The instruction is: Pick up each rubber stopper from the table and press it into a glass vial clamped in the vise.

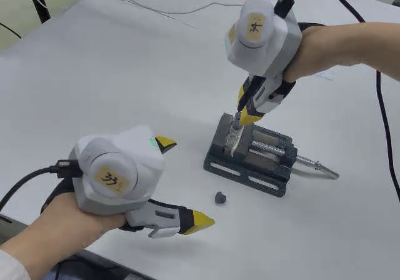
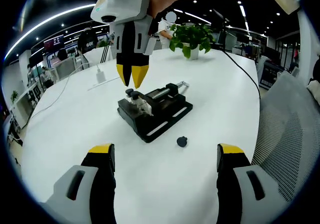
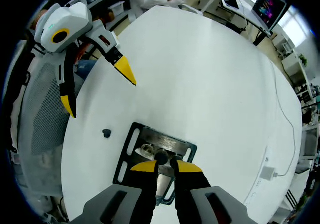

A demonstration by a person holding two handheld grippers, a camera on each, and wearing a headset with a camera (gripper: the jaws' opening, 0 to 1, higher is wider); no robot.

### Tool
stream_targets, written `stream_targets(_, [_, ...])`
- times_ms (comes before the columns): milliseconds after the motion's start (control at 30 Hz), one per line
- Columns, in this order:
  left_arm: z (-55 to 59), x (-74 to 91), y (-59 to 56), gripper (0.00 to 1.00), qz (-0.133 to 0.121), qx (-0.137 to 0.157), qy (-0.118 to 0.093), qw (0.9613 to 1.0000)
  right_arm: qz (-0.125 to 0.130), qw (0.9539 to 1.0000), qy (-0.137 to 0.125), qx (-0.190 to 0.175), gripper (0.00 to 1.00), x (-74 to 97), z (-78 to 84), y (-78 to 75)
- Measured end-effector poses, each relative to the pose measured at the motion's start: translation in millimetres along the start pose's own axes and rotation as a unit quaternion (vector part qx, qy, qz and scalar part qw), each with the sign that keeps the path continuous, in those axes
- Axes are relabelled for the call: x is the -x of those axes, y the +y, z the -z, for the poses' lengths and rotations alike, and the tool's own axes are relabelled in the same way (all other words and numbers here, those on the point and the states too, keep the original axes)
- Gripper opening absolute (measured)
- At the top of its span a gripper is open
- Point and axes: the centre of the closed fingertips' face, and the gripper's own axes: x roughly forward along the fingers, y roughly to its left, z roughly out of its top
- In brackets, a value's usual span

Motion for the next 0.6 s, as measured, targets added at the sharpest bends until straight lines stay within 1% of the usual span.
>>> stream_targets(33, [0.2, 0.1, 0.6, 0.82, 0.000, 0.000, 0.000, 1.0000, -0.005, 1.0000, -0.003, 0.002, 0.08, -0.5, 2.5, -0.4])
stream_targets(133, [0.7, 0.4, 1.6, 0.82, -0.002, 0.001, 0.000, 1.0000, -0.015, 0.9998, -0.014, -0.005, 0.06, -0.9, 1.2, 3.2])
stream_targets(167, [1.0, 0.4, 1.7, 0.82, -0.001, 0.001, 0.000, 1.0000, -0.017, 0.9997, -0.016, -0.009, 0.04, -2.0, 0.9, 4.2])
stream_targets(600, [5.1, 1.4, 2.1, 0.82, -0.004, 0.006, 0.002, 1.0000, -0.022, 0.9994, -0.021, -0.017, 0.00, -8.8, -3.0, 6.5])
